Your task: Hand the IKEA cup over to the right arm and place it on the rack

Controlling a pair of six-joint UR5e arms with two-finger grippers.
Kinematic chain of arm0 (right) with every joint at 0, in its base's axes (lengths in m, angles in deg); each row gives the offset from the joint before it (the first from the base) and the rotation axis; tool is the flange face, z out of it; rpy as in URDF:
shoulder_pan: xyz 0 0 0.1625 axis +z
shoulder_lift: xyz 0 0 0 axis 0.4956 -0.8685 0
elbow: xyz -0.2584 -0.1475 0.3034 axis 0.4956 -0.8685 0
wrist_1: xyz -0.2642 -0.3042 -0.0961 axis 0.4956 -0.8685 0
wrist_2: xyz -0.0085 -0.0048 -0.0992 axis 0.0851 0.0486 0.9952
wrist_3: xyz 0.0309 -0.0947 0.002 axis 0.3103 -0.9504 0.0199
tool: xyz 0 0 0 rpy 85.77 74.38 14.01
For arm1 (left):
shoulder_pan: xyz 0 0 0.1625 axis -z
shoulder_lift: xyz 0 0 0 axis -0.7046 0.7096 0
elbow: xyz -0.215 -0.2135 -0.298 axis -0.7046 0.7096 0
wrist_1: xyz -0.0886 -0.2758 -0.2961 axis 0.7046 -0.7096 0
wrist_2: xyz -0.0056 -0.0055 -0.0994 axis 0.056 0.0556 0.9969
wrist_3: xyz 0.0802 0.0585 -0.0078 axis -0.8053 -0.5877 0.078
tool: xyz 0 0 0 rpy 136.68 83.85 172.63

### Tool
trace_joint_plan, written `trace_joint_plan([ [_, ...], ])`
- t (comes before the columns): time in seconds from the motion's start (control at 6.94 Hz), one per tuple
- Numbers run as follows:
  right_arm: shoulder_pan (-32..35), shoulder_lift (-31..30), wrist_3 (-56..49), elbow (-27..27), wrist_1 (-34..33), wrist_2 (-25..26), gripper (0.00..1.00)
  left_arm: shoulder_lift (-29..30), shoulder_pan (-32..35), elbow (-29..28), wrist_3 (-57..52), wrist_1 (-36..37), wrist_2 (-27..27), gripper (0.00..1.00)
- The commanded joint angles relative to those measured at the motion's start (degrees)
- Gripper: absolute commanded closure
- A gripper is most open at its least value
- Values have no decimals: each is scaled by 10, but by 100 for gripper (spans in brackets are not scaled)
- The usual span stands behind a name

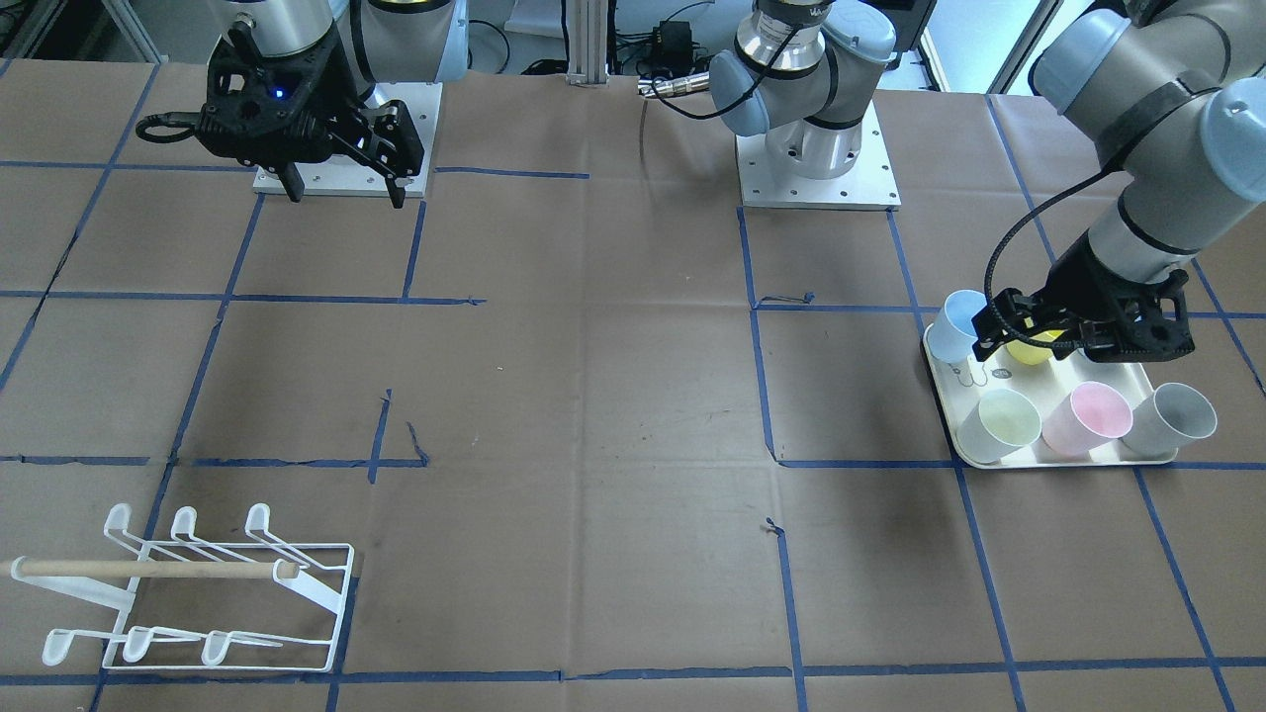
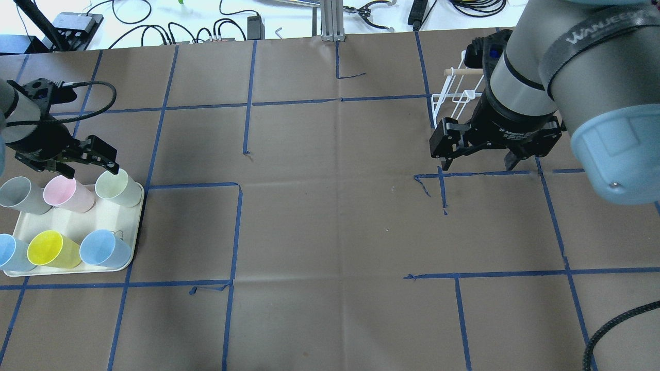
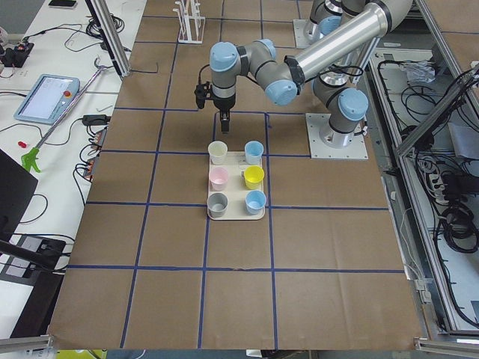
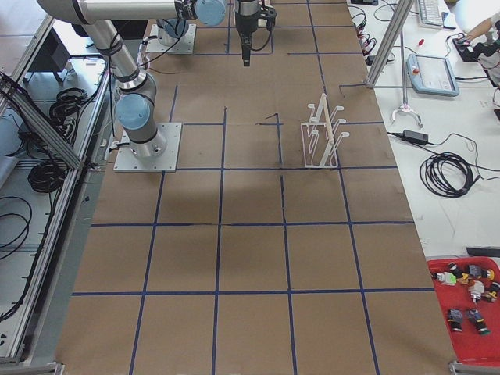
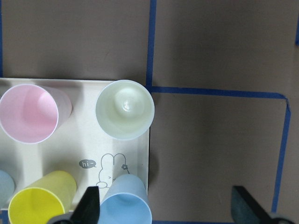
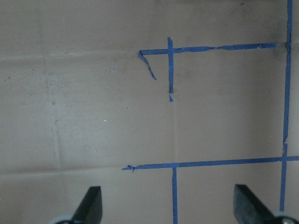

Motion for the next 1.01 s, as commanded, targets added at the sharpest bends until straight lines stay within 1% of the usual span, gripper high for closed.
trace_joint_plan([
  [0.0,0,0,0,1,0,0,0,37,6,39,-1,79,1,1],
  [0.14,0,0,-1,1,0,0,0,52,7,63,-3,125,0,1],
  [0.29,0,0,-1,1,0,0,0,63,7,75,-4,155,0,1],
  [0.58,0,2,-3,1,0,-2,0,83,6,78,-34,180,-4,1],
  [0.86,0,8,-1,1,0,-3,0,87,3,78,-36,181,-6,1],
])
